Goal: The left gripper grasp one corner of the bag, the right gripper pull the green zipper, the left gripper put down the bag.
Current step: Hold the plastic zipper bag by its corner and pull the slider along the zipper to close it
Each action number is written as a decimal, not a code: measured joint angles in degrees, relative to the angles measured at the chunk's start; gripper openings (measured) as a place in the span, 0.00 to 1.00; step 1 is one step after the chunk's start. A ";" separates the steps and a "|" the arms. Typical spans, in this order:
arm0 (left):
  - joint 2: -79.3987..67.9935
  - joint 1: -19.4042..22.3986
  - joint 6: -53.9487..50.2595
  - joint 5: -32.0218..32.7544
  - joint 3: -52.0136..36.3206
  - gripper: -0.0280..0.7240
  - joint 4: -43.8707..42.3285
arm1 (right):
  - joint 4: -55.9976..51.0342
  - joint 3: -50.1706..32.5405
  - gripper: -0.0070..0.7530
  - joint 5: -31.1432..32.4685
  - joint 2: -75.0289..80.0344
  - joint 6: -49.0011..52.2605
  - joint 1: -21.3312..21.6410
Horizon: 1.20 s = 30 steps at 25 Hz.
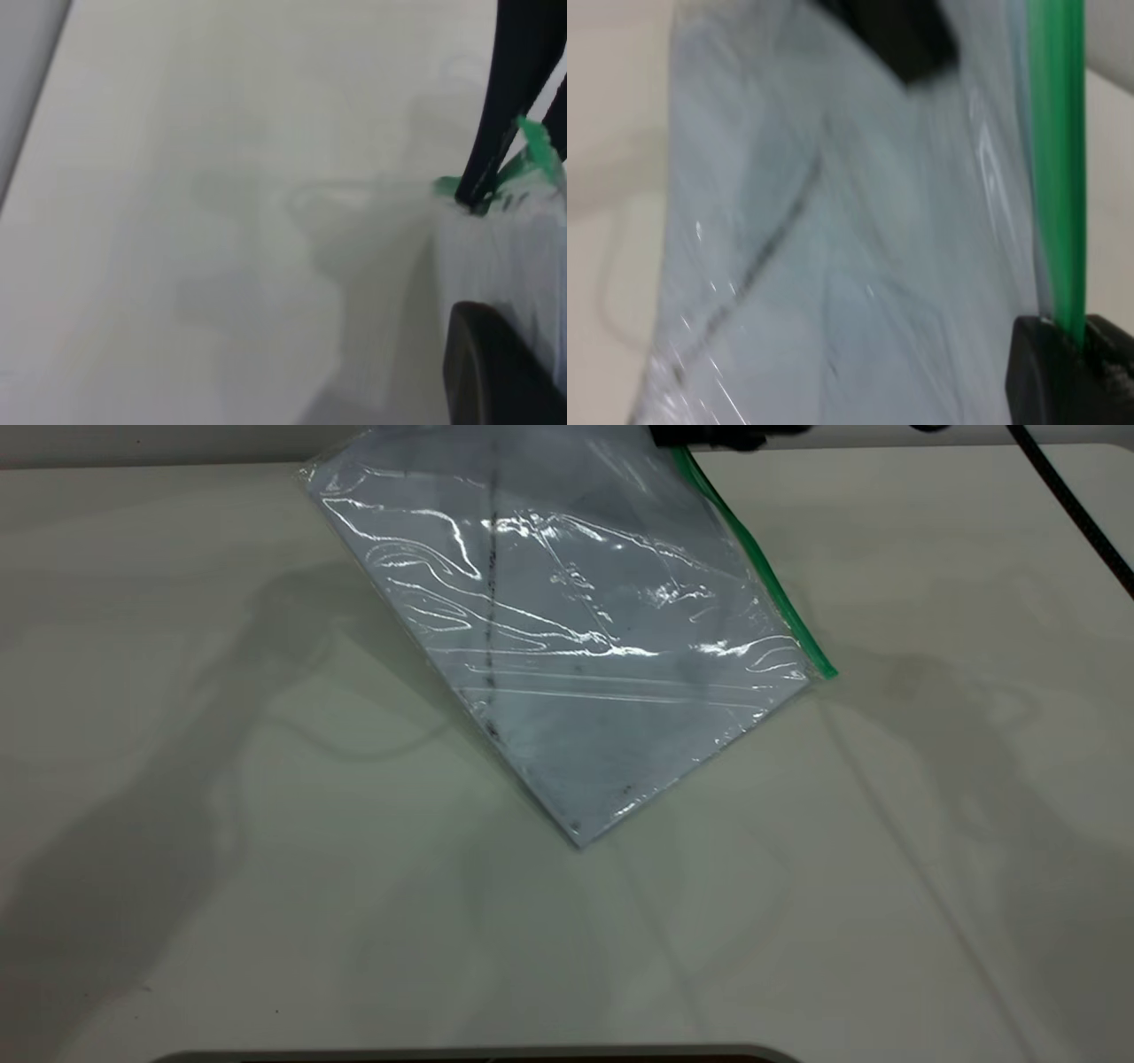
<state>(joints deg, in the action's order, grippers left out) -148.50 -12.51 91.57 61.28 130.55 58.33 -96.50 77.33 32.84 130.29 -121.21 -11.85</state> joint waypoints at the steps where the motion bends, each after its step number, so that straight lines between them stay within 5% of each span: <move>1: 0.02 0.39 0.00 -0.49 0.00 0.11 0.36 | 0.36 -0.06 0.05 -0.71 0.25 0.00 0.26; 30: 1.43 2.09 1.04 -9.72 0.17 0.11 2.72 | 5.34 -1.01 0.05 -3.76 8.42 -0.05 9.98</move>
<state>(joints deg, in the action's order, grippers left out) -147.07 -10.41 92.61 51.56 130.73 61.05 -91.16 76.32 29.08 138.71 -121.26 -1.88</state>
